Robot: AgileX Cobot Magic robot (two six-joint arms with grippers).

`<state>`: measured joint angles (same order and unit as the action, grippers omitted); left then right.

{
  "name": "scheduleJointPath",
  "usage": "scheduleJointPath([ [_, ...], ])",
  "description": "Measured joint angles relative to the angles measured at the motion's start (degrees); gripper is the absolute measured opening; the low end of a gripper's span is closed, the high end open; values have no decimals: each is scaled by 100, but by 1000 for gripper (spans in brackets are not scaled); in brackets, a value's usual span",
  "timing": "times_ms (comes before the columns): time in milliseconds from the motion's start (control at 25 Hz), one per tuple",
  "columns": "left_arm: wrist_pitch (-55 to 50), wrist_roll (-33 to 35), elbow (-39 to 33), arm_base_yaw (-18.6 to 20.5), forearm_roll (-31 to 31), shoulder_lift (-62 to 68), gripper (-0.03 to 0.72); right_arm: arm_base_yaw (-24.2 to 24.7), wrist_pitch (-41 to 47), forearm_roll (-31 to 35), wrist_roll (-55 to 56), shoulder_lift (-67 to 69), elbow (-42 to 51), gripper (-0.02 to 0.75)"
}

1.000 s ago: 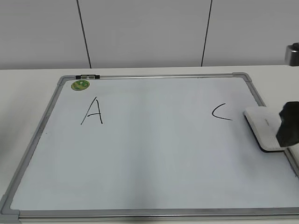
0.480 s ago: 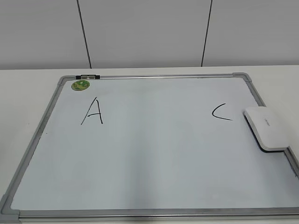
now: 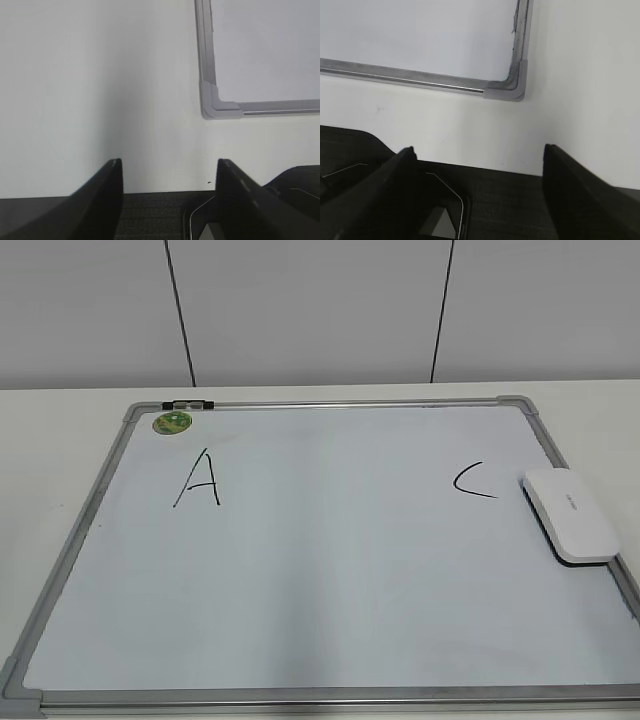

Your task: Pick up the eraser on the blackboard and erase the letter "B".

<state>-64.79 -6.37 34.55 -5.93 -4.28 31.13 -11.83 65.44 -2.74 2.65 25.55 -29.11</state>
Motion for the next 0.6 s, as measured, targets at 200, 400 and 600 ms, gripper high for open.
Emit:
scheduleJointPath([
  [200,0,0,0,0,-35,0,438,0,0,0,-167,-373,56,575],
  [400,0,0,0,0,-96,0,438,0,-10,0,-197,-401,56,575],
  [600,93,0,-347,0,-155,-153,438,0,-10,0,-197,-401,56,575],
])
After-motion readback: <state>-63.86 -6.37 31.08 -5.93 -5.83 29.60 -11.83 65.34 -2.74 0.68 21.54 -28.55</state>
